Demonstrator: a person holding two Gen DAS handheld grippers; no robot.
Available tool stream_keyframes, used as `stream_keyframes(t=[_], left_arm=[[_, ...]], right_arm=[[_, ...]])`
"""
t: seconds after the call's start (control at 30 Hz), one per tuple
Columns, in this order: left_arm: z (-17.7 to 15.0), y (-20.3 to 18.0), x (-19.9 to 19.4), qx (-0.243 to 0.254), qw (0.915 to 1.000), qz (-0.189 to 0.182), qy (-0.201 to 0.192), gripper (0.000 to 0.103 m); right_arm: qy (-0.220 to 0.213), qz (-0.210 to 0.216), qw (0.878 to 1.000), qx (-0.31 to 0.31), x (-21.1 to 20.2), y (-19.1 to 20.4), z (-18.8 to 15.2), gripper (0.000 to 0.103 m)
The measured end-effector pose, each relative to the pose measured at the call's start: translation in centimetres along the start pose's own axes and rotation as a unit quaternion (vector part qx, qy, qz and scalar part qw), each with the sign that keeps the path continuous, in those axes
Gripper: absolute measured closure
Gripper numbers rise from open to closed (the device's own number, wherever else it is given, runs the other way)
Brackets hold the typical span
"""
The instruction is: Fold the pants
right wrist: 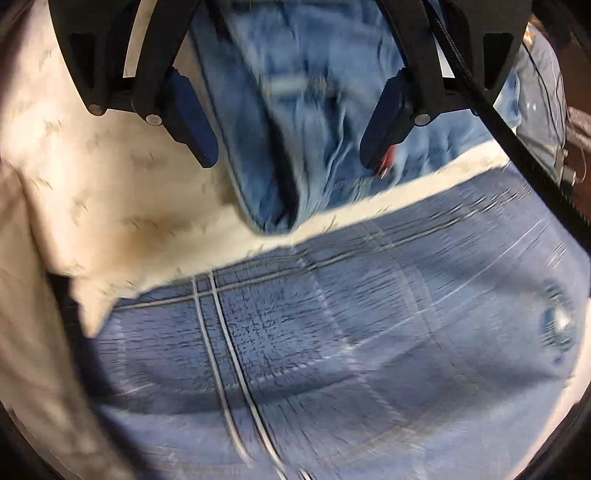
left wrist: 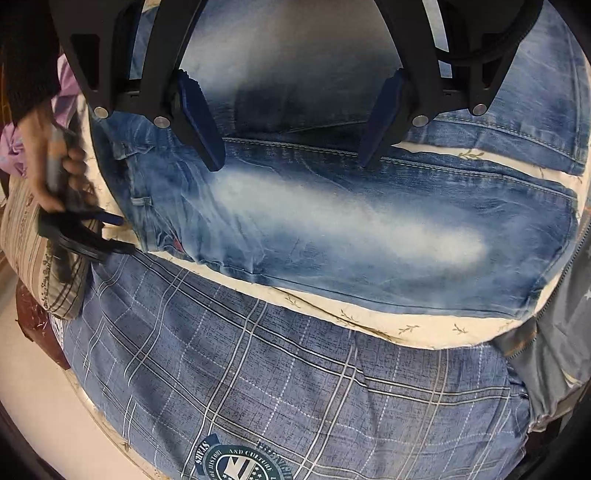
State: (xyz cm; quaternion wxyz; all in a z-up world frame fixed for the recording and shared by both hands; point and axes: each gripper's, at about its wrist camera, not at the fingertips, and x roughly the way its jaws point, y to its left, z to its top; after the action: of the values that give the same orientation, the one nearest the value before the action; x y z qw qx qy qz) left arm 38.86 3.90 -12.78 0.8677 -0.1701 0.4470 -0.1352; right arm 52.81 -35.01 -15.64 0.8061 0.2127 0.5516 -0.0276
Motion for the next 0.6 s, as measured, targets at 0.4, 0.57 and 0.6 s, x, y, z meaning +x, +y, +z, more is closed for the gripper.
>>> stream_keyframes(t=[0.4,0.57,0.6], left_arm=[[0.0,-0.3,-1.5,0.009,0.9995,-0.029,0.0,0.029],[-0.2,-0.5,-2.2,-0.004,0.9978,-0.064,0.015,0.029],[-0.1,-0.5,-2.3,-0.014,0.9959,-0.086,0.023,0.028]], right_arm=[[-0.073,-0.052,0.994,-0.055,-3.7,2.6,-3.7,0.09],[-0.153,-0.002,0.984,-0.089,-11.8,4.0,-13.0,0.09],[-0.158,0.004,0.984,-0.087,-12.1,4.2,-14.2,0.09]])
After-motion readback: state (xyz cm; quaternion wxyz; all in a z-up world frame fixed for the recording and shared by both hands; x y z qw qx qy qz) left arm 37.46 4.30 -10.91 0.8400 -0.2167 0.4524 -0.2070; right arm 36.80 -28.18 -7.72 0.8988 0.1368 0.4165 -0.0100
